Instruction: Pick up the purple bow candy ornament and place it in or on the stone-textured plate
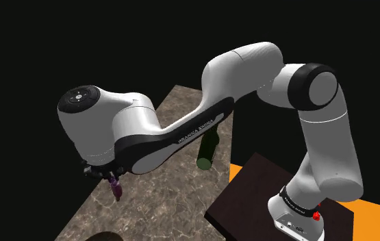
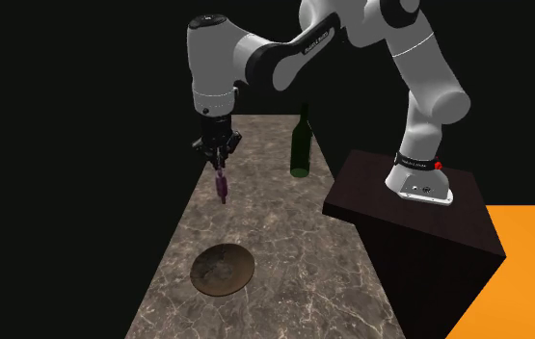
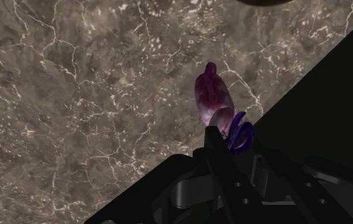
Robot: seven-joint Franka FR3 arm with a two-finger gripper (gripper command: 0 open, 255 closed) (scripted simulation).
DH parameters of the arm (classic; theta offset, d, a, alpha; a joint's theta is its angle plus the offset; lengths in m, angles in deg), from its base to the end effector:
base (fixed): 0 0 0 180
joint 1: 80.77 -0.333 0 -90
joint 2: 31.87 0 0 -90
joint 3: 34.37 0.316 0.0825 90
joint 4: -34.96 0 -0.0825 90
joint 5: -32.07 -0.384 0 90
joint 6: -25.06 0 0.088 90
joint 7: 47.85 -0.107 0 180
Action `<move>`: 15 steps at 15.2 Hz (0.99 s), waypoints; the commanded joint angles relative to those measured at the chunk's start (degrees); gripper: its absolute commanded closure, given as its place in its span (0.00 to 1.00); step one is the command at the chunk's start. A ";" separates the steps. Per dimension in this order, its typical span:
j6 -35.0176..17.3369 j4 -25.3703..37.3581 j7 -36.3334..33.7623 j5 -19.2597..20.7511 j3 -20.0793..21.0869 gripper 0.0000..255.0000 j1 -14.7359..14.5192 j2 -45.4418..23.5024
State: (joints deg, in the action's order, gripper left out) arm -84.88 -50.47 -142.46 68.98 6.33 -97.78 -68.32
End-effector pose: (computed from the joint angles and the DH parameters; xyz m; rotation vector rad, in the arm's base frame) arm 0.4761 0.5090 0.3618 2.9497 -0.7470 0.2791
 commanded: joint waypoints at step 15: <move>13.79 24.17 -7.75 2.65 -1.36 1.00 -20.83 -11.73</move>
State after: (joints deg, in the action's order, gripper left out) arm -70.58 -25.81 -149.90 71.54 5.02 -118.65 -79.91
